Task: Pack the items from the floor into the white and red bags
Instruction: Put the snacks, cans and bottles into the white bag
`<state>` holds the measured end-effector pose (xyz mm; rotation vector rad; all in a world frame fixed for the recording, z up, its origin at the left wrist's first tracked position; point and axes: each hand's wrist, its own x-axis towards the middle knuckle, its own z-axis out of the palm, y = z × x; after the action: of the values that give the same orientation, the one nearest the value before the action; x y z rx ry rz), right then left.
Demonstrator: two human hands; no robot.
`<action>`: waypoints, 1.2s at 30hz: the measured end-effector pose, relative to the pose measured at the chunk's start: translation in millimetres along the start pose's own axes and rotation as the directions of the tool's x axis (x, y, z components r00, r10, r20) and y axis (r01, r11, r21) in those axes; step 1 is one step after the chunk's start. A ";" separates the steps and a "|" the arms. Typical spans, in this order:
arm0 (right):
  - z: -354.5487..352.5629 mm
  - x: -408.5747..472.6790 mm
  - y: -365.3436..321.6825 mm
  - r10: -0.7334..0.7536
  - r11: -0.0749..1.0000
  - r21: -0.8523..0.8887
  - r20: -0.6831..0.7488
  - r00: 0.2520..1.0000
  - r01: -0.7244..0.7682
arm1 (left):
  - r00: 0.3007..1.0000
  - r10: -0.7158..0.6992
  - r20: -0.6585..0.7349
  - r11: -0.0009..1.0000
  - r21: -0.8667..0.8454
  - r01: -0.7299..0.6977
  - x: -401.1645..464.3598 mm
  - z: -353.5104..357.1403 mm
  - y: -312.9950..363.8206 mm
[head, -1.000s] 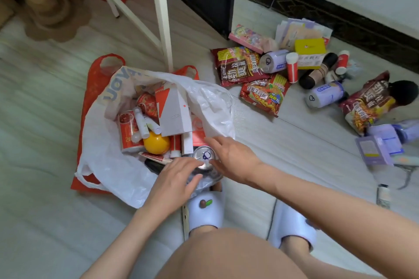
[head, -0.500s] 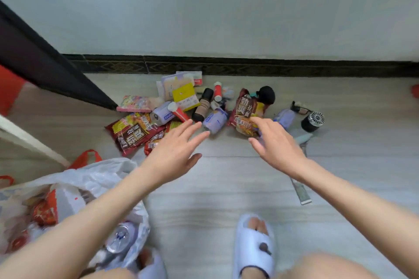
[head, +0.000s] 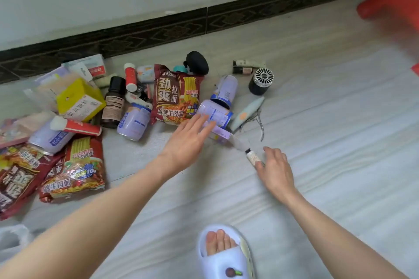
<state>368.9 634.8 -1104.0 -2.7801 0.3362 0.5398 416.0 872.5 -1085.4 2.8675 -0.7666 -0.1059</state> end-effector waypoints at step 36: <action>-30.5 -272.4 -386.8 -0.872 0.376 0.059 0.361 0.332 0.925 | 0.038 -0.982 -0.185 0.154 -0.665 0.731 -472.8 -136.4 -40.1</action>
<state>241.0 1031.7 -878.6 -2.3586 -1.3608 0.6956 41.8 1163.4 -947.2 2.1616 1.1917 0.4549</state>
